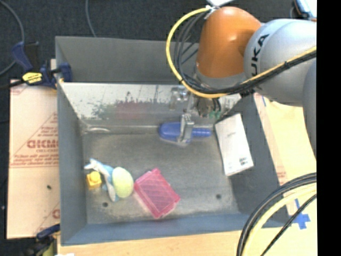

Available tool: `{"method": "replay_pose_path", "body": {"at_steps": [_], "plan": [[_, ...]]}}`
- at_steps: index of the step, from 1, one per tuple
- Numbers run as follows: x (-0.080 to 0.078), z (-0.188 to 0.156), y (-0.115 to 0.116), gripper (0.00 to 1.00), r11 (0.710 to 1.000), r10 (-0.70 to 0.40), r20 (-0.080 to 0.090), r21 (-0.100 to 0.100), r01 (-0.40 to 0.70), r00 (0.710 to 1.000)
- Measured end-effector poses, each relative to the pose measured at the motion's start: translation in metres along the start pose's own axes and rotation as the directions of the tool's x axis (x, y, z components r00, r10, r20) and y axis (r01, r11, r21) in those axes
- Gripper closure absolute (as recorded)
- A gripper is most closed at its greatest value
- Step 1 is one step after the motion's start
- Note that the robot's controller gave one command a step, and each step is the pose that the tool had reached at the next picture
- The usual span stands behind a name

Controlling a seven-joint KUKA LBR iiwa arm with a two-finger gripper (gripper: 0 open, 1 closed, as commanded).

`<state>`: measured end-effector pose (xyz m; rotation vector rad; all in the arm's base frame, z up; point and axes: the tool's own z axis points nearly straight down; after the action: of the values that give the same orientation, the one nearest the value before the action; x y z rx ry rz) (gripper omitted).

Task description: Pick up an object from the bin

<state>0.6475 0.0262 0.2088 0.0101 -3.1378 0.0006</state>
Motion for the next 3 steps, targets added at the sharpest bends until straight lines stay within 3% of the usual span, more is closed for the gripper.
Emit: {"method": "replay_pose_path", "body": {"at_steps": [1, 2, 3], "plan": [[-0.001, -0.005, 0.000, 0.00, 1.000, 0.001, 0.009, 0.000, -0.001, 1.000], [-0.004, 0.124, -0.036, 0.00, 0.999, 0.047, 0.009, -0.001, -0.047, 0.999], [0.000, 0.067, -0.041, 0.00, 0.978, 0.210, 0.011, -0.003, -0.210, 0.978]]}}
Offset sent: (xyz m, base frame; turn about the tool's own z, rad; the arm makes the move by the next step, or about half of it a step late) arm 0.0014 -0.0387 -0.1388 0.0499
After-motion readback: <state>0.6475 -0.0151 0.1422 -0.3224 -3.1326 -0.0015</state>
